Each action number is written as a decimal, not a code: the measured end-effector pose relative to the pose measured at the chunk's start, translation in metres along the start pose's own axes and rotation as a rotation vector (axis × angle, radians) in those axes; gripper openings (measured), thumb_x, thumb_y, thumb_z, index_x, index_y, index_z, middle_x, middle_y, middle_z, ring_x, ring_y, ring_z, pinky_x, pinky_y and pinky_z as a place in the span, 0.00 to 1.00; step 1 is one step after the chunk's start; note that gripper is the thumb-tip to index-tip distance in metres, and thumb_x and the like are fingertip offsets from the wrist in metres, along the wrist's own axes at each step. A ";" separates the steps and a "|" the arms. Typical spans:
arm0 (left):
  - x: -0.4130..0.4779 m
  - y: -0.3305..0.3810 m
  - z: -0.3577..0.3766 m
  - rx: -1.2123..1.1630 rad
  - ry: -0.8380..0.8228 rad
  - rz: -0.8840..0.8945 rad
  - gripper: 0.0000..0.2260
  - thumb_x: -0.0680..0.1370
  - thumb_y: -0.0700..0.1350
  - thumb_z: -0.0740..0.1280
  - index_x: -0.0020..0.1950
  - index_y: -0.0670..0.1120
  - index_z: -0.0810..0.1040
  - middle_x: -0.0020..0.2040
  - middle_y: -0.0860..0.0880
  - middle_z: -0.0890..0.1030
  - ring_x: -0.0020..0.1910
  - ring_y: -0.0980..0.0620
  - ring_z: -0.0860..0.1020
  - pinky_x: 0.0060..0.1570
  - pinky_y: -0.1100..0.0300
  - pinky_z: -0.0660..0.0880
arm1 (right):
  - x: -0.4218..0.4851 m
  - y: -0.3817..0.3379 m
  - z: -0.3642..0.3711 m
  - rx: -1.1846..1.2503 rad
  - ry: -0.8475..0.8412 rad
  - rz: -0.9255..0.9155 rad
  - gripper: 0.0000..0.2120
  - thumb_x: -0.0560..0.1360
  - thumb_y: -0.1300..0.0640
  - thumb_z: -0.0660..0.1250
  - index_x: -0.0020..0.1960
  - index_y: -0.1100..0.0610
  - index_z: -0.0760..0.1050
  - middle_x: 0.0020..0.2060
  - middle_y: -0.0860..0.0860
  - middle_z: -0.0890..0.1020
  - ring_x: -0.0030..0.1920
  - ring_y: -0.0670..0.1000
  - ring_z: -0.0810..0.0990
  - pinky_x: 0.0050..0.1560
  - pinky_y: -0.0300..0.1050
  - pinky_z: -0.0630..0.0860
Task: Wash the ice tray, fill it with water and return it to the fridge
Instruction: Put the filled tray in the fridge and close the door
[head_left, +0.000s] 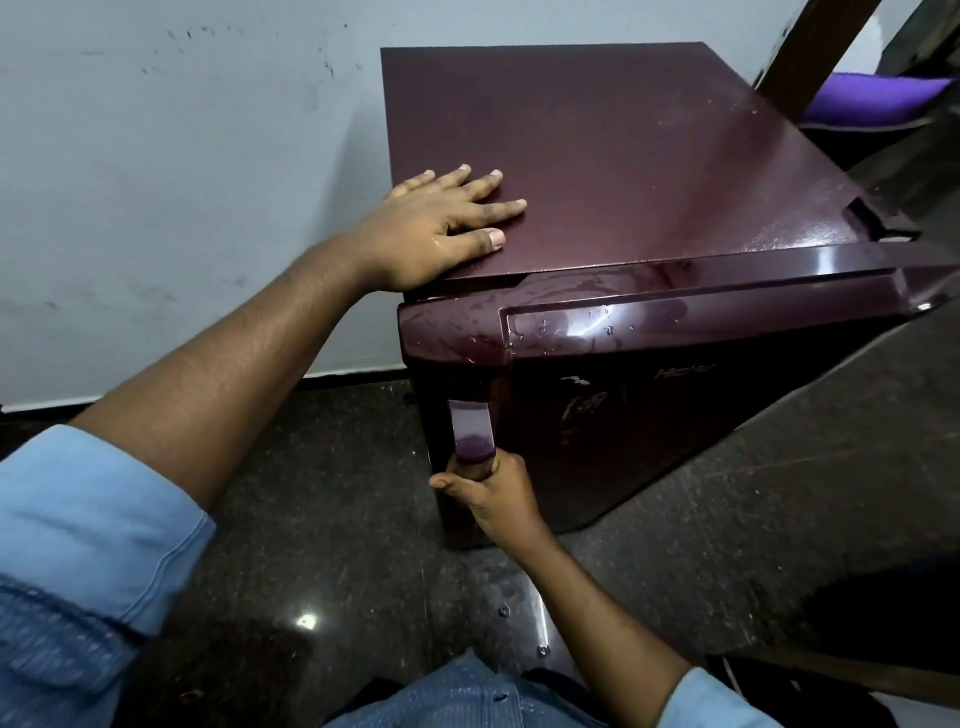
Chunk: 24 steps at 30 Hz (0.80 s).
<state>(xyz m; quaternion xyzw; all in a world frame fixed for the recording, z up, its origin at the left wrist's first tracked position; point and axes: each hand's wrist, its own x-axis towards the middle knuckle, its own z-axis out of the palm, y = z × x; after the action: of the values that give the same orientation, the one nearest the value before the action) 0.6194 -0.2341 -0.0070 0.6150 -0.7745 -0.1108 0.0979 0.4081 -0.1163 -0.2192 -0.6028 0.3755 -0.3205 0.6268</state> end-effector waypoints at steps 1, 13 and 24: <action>0.000 0.000 0.000 0.001 -0.003 -0.002 0.24 0.85 0.65 0.51 0.82 0.68 0.60 0.87 0.57 0.52 0.86 0.53 0.48 0.83 0.48 0.42 | -0.001 -0.003 -0.001 -0.049 0.003 -0.009 0.40 0.63 0.31 0.80 0.38 0.70 0.72 0.31 0.55 0.73 0.35 0.51 0.69 0.36 0.54 0.68; 0.001 0.001 -0.004 0.050 -0.032 0.005 0.24 0.87 0.64 0.52 0.83 0.67 0.57 0.87 0.55 0.52 0.86 0.50 0.48 0.83 0.45 0.43 | -0.006 -0.121 -0.052 -0.902 0.684 -0.919 0.17 0.85 0.48 0.61 0.67 0.59 0.75 0.66 0.57 0.77 0.69 0.61 0.74 0.73 0.59 0.67; 0.000 0.003 -0.003 0.061 -0.023 0.006 0.23 0.87 0.63 0.52 0.83 0.66 0.57 0.87 0.56 0.51 0.86 0.50 0.47 0.84 0.46 0.43 | 0.047 -0.131 -0.056 -1.383 0.760 -0.932 0.27 0.87 0.44 0.53 0.76 0.61 0.73 0.77 0.57 0.72 0.80 0.62 0.65 0.79 0.66 0.60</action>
<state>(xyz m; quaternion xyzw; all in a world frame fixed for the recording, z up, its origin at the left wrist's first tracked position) 0.6180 -0.2333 -0.0028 0.6139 -0.7806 -0.0939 0.0705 0.3911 -0.1943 -0.0922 -0.7884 0.3835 -0.4213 -0.2321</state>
